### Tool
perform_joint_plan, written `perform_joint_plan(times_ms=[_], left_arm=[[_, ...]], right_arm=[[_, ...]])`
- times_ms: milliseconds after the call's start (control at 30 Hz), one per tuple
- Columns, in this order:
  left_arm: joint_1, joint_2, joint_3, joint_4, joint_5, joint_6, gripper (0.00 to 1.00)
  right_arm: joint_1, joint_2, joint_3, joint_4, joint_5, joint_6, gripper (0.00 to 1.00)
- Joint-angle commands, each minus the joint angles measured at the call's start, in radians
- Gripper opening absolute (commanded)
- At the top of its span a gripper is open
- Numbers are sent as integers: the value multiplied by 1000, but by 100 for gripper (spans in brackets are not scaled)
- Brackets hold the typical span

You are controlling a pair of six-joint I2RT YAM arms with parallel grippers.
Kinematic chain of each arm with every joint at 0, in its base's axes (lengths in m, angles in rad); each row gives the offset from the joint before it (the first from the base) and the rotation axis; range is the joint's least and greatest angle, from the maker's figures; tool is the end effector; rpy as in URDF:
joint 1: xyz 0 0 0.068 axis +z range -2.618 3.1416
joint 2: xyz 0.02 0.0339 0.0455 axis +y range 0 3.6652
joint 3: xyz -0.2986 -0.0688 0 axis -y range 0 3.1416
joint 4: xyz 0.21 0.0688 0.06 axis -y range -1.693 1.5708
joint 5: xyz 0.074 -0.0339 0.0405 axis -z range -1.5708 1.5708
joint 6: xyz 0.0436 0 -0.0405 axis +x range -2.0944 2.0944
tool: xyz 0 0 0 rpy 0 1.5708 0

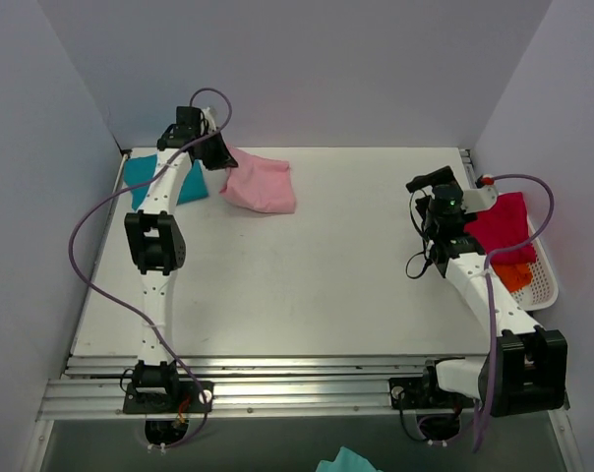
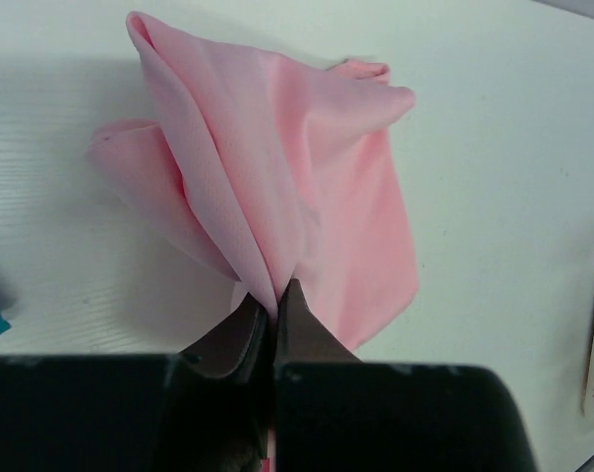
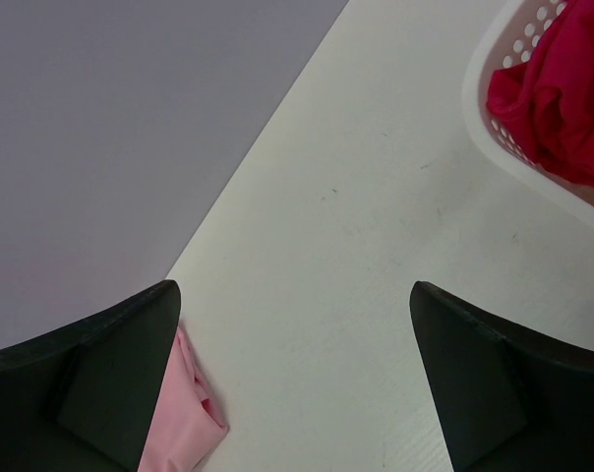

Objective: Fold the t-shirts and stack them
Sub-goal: Neatly place the folded tshirt to the corner

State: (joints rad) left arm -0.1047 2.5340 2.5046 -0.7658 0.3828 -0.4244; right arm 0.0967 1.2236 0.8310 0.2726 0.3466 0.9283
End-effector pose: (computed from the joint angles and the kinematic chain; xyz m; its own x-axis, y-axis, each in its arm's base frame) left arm 0.5522 -0.0744 0.2561 -0.7941 -0.3006 -0.5282 0.0330 0.8465 -0.5313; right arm 0.2498 0.0094 0.3556 0.1246 0.7686 -0.6274 0.2421 0.5897 0.7705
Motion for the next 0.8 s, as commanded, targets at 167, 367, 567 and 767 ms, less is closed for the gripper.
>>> perform_joint_plan(times_ms=[167,367,567,767], left_arm=[[65,16,201,-98,39,44,2],[163,-1,215,-101,51,53,2],[256,2,254,-93,65,41,2],[359,-52,168,-46,80,21,2]], right_arm=[[-8,11,-6,45,-24,9,98],[-8,31,-10,57,-28,9,98],[-9,63,2,68,-41,7,98],[-8,112,19,92,-75,7,98]])
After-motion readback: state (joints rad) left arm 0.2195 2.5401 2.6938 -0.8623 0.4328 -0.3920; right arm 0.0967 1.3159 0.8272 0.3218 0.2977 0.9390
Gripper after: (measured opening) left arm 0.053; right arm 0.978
